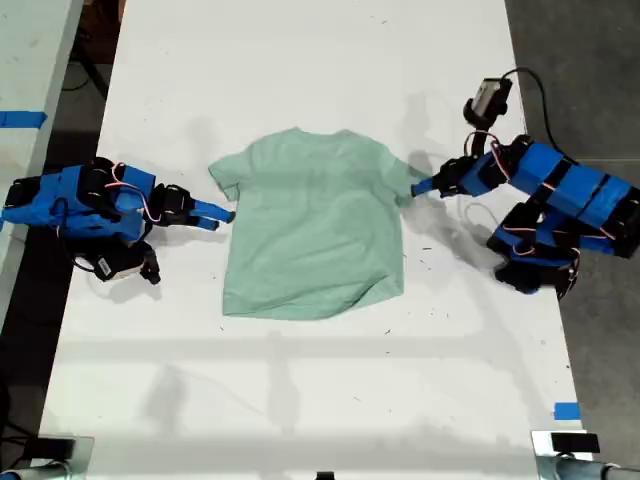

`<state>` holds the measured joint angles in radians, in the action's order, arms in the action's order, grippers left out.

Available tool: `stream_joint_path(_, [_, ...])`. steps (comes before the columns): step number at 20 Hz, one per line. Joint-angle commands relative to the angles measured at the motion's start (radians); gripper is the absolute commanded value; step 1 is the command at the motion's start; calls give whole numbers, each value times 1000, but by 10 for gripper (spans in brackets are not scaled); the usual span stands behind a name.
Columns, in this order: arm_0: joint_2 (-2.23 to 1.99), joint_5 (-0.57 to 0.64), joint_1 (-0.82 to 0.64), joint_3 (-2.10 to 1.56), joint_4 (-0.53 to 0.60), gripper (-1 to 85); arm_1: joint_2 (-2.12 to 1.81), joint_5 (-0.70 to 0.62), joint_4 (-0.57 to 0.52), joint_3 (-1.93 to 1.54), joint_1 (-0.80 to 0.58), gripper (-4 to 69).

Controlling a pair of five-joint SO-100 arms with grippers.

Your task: Fold t shirt

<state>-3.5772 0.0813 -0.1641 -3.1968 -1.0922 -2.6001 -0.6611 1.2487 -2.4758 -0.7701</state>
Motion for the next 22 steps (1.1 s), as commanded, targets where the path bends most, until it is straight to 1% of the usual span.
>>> stream_joint_path(1, [-8, 5, -32, -3, 12, -1, 110, -51, -118, 55, -126, 252])
stream_joint_path(6, [-8, 12, -126, -5, 12, -1, 281, -55, -321, 32, -184, 275])
stream_joint_path(8, [-8, 12, -127, -6, 14, -1, 281, -31, -411, -8, -172, 285])
stream_joint_path(11, [-8, 9, -123, -8, 14, -1, 299, 11, -541, -84, -176, 254])
stream_joint_path(13, [-8, 5, -115, -8, 14, -1, 387, 57, -606, -107, -169, 252])
stream_joint_path(15, [-8, 5, -107, -8, 14, -1, 494, 75, -678, -109, -161, 252])
stream_joint_path(16, [-8, 5, -104, -8, 14, -1, 509, 75, -672, -86, -152, 224])
stream_joint_path(17, [-8, 5, -101, -9, 14, -1, 518, 81, -681, -81, -149, 133])
stream_joint_path(18, [-8, 5, -97, -9, 14, -1, 535, 81, -684, -71, -149, 57])
stream_joint_path(19, [-8, 5, -92, -9, 14, -1, 554, 77, -678, -54, -150, 15])
stream_joint_path(22, [-8, 5, -86, -9, 14, -1, 571, 51, -623, 2, -155, 15])
